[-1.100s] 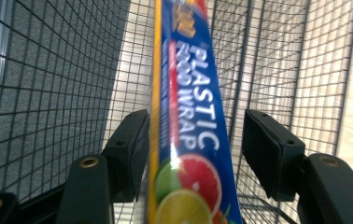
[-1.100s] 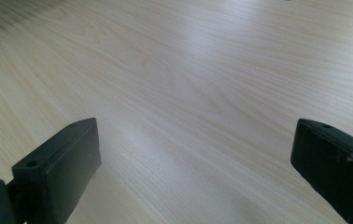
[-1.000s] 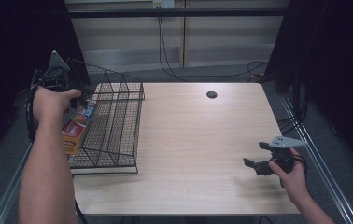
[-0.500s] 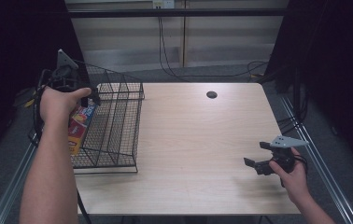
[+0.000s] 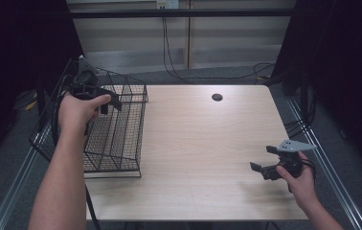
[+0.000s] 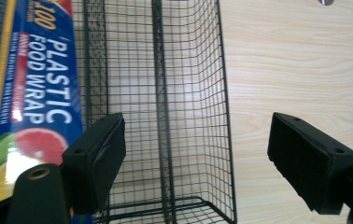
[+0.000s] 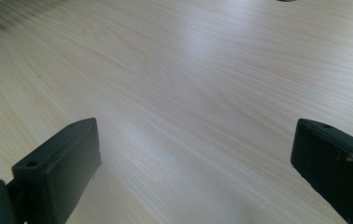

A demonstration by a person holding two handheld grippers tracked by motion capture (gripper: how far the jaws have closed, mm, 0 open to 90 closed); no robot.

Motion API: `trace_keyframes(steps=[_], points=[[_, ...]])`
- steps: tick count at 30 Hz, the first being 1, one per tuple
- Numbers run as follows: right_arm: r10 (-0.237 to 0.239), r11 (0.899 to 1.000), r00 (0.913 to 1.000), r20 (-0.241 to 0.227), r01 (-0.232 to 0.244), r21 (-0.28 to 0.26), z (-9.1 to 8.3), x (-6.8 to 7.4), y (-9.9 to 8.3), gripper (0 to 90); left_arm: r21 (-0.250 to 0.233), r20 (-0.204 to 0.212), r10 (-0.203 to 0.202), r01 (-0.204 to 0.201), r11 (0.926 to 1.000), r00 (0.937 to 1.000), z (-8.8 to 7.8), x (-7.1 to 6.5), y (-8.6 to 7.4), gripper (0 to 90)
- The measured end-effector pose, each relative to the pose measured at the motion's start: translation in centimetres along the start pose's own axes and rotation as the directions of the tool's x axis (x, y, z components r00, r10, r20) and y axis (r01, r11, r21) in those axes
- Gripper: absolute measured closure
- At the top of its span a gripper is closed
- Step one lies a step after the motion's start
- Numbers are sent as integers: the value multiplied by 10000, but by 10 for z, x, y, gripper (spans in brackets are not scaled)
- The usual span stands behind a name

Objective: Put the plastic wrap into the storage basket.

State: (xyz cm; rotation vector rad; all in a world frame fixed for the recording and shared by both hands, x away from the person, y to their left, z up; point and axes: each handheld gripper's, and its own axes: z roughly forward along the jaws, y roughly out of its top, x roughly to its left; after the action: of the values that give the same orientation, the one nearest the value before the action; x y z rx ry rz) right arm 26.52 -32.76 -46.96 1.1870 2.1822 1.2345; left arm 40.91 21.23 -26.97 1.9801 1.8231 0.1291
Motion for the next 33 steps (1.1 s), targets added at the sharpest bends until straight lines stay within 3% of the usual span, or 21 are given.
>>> trace_keyframes(steps=[6, 13, 16, 20, 25, 28, 29, 32, 33], points=[[39, 10000, 10000, -37, -40, -80, -1, -1, 1, 10, 22, 219, 438, -439, 9990, 9988, 6, -12, -4, 194], [2, 10000, 10000, 3, -2, -56, 0, 0, 0, 10, 85, 641, 1134, -1142, 9934, 9915, 15, -31, -10, 194], [0, 10000, 10000, 1, 0, -52, -1, -1, 1, 10, 91, 800, 1246, -1257, 9920, 9890, 18, -36, -12, 191], [12, 10000, 10000, 33, -12, -29, -1, -1, 0, 10, 98, 944, 1773, -1790, 9838, 9796, 26, -47, -18, 190], [0, 10000, 10000, 13, 0, -32, -1, -1, 0, 10, 43, 1223, 2104, -2125, 9771, 9699, 33, -58, -22, 188], [-12, 10000, 10000, 22, 12, -33, -1, -1, 0, 10, 98, 1305, 2140, -2171, 9761, 9681, 36, -61, -24, 186], [-26, 10000, 10000, 13, 27, -47, -1, -1, 0, 10, 98, 1372, 2306, -2341, 9722, 9633, 38, -62, -25, 186], [29, 10000, 10000, 29, -28, -53, -2, -1, 0, 10, 24, 1375, 2284, -2309, 9730, 9638, 40, -65, -26, 186], [53, 10000, 10000, 11, -53, -63, -2, -1, 0, 10, 109, 1450, 2481, -2522, 9676, 9578, 42, -66, -27, 184]])
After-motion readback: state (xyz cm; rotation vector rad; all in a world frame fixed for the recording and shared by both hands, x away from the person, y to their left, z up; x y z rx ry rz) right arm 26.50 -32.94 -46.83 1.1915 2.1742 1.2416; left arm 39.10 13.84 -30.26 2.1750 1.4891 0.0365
